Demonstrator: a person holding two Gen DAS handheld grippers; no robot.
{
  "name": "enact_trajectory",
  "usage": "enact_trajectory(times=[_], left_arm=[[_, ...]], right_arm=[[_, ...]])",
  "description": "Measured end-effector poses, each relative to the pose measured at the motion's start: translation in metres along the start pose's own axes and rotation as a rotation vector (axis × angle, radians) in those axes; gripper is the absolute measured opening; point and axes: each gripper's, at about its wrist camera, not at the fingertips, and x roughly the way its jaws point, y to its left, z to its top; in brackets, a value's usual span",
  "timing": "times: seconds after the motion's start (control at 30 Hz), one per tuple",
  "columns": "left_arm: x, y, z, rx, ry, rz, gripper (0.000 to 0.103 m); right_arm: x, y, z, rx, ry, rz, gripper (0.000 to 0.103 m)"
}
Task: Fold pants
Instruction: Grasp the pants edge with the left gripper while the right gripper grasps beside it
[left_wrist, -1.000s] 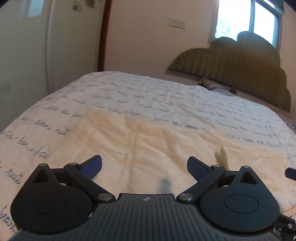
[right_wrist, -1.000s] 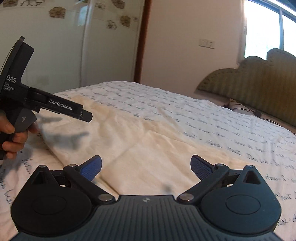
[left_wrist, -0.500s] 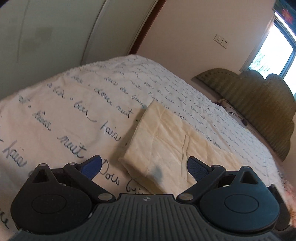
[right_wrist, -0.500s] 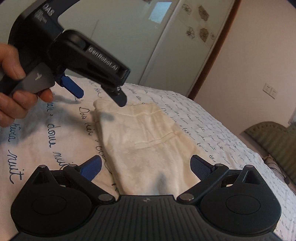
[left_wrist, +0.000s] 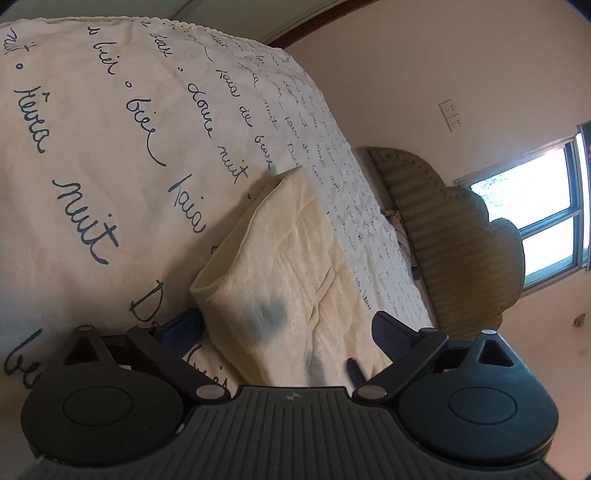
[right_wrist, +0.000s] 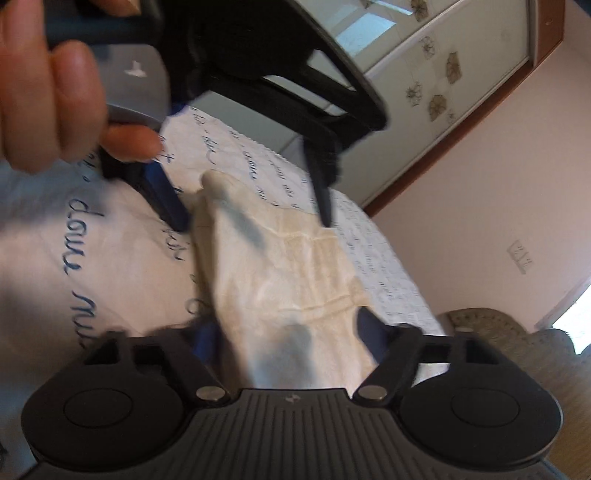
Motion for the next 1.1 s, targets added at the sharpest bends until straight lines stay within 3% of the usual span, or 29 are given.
enact_trajectory(times=[0.03,0.1,0.17,0.2,0.37,0.43,0.47,0.5,0.57,0.67,0.83,0.87,0.9,1.0,1.1], left_arm=[[0.001,-0.001,0.001,0.001,-0.005,-0.009,0.081],[0.001,-0.005,0.002,0.027,-0.016,0.009,0.048],[0.0,-0.007,0.002,0.042,-0.028,0.025,0.031],[-0.001,-0.007,0.002,0.044,-0.031,0.021,0.027],[-0.005,-0.012,0.003,0.072,-0.027,0.014,0.027],[-0.005,-0.009,0.007,0.06,-0.008,0.004,0.032],[-0.004,-0.007,0.01,0.047,0.007,-0.002,0.047],[-0.002,-0.004,0.014,0.045,0.025,-0.013,0.066],[0.0,-0.003,0.019,0.067,0.027,-0.02,0.081],[0.008,-0.006,0.028,0.089,0.024,-0.024,0.084],[0.04,0.006,0.044,-0.028,0.091,-0.104,0.084],[0.045,0.008,0.046,-0.046,0.087,-0.106,0.081],[0.048,0.01,0.047,-0.06,0.085,-0.105,0.07],[0.056,0.009,0.049,-0.056,0.1,-0.062,0.028],[0.054,0.004,0.046,0.013,0.076,-0.012,0.015]], right_arm=[[0.002,0.0,0.001,0.017,0.003,0.022,0.049],[0.003,0.0,0.002,0.027,0.006,0.033,0.044],[0.005,0.002,0.004,0.022,0.003,0.028,0.044],[0.006,0.002,0.006,0.021,-0.001,0.026,0.044],[0.018,0.013,0.018,-0.017,-0.022,0.016,0.044],[0.026,0.015,0.021,-0.018,-0.03,0.023,0.042],[0.03,0.013,0.022,-0.01,-0.025,0.017,0.035],[0.033,0.01,0.021,-0.001,-0.023,0.017,0.019],[0.034,0.001,0.02,0.054,-0.03,0.049,0.018],[0.03,-0.018,0.018,0.164,-0.048,0.088,0.016],[0.025,-0.049,0.013,0.324,-0.079,0.15,0.016],[0.024,-0.052,0.013,0.334,-0.083,0.15,0.016],[0.024,-0.054,0.011,0.338,-0.084,0.152,0.016],[0.023,-0.052,0.011,0.319,-0.077,0.166,0.016],[0.008,-0.056,0.01,0.321,-0.08,0.22,0.016]])
